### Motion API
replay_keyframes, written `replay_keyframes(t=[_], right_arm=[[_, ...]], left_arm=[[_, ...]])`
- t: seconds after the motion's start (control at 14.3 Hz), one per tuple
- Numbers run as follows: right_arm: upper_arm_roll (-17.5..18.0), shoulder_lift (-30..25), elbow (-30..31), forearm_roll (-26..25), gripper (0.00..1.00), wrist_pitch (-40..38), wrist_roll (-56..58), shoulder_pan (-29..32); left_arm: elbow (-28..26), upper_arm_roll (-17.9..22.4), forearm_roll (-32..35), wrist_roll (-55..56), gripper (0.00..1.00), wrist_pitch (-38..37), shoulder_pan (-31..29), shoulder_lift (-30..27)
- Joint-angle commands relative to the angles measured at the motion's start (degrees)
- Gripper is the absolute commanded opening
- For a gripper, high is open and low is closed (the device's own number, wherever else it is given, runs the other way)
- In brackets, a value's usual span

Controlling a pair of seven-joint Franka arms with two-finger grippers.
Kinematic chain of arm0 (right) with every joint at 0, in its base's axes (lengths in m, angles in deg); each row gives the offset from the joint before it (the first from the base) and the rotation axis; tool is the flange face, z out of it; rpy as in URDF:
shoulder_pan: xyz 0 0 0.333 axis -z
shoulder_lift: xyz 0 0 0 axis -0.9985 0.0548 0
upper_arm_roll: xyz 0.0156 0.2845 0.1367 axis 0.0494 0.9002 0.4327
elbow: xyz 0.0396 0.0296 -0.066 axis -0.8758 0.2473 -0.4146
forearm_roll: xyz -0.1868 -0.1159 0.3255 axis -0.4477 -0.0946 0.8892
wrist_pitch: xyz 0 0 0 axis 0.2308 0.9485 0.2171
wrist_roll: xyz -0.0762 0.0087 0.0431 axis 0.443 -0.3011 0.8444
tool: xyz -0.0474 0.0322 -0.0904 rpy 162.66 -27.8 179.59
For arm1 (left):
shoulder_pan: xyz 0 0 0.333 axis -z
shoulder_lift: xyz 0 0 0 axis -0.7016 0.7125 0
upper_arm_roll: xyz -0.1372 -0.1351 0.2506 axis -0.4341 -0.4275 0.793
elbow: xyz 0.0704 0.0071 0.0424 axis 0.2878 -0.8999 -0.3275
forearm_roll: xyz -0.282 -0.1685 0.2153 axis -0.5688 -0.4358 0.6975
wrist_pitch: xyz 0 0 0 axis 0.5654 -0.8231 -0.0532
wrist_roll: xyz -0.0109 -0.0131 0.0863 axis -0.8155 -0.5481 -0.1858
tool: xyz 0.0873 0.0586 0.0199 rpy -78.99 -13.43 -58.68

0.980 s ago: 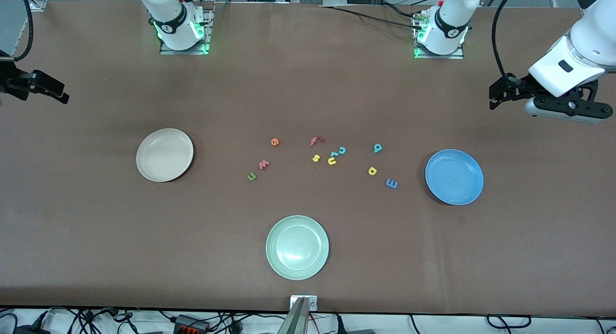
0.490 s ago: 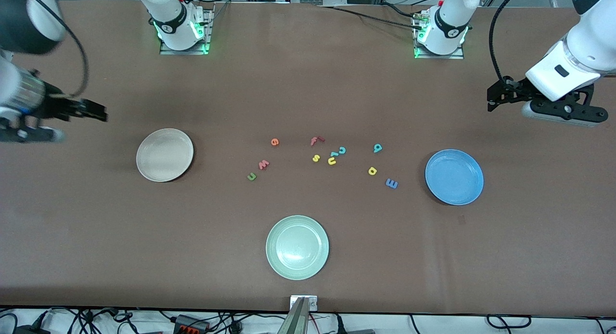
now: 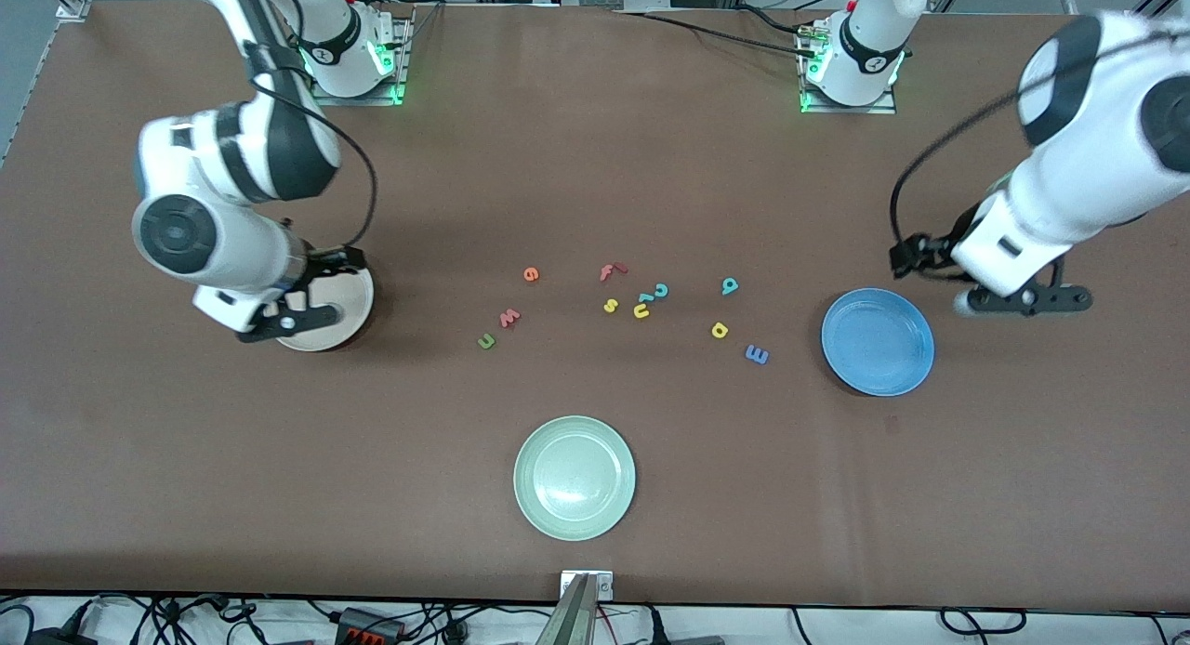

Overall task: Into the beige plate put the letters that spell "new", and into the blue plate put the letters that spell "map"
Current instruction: 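Reach the right gripper to the green n while the left gripper reaches the m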

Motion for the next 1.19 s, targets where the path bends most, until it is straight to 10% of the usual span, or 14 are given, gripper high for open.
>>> replay_keyframes(t=[0.0, 0.49, 0.77, 1.12], right_arm=[[-0.4, 4.2, -1.1, 2.7, 1.0, 4.9, 0.3, -2.6], [-0.5, 13.8, -1.6, 2.4, 1.0, 21.1, -2.1, -10.6], [-0.5, 18.0, -1.9, 2.2, 0.99, 28.6, -1.8, -12.0], [-0.5, 20.4, -2.5, 2.0, 0.72, 32.3, -1.1, -12.8]], left_arm=[[2.7, -0.1, -1.0, 17.1, 1.0, 2.6, 1.7, 5.8], [-0.2, -0.6, -2.3, 47.8, 1.0, 19.6, 8.1, 19.2], [3.3, -0.5, -2.7, 52.2, 1.0, 16.8, 6.8, 22.7], [4.2, -0.6, -1.9, 52.0, 1.0, 18.7, 8.7, 26.9]])
